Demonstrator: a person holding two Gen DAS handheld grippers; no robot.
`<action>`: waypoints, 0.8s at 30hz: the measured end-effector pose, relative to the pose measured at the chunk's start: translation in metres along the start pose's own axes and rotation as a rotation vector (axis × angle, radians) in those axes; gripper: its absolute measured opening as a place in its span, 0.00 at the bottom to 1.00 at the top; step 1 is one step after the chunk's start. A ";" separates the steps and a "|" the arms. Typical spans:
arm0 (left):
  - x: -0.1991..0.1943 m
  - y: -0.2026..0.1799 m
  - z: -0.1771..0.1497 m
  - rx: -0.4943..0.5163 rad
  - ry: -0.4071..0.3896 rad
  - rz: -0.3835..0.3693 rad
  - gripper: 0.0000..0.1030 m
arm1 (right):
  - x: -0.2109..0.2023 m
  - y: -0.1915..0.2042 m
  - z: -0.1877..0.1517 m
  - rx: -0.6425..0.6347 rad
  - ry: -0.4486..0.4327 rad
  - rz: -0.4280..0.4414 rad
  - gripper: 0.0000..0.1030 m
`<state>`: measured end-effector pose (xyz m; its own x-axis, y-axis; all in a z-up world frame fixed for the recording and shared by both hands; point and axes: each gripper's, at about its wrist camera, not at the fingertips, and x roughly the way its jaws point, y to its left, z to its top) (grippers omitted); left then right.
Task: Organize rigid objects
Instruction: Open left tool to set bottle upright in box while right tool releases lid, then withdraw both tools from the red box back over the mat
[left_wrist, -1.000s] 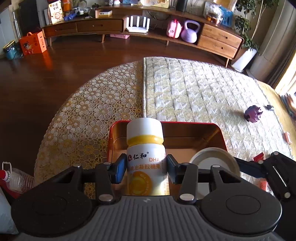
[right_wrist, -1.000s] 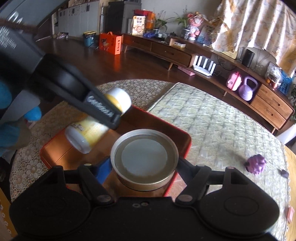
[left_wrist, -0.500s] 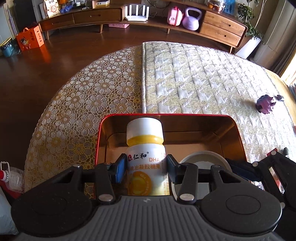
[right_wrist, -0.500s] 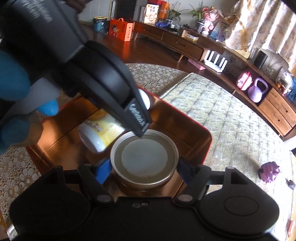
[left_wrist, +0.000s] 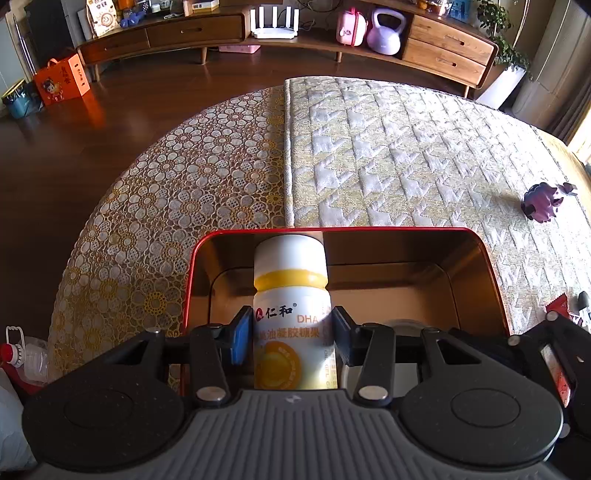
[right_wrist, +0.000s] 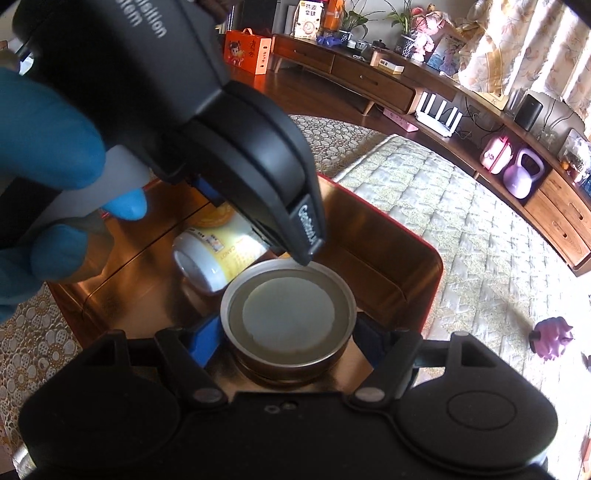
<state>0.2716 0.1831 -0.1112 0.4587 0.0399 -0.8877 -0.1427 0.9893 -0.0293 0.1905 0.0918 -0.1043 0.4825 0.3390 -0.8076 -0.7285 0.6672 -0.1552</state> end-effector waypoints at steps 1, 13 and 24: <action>0.000 -0.001 0.000 0.002 -0.003 0.006 0.44 | -0.001 -0.005 0.002 0.005 -0.002 -0.002 0.78; -0.028 -0.007 -0.007 -0.010 -0.041 0.004 0.49 | -0.034 -0.013 -0.005 0.080 -0.053 0.018 0.84; -0.078 -0.022 -0.025 0.000 -0.120 -0.038 0.59 | -0.086 -0.027 -0.017 0.178 -0.124 0.058 0.93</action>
<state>0.2171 0.1544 -0.0524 0.5654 0.0187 -0.8246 -0.1228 0.9905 -0.0617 0.1602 0.0338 -0.0398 0.5069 0.4518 -0.7342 -0.6648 0.7470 0.0007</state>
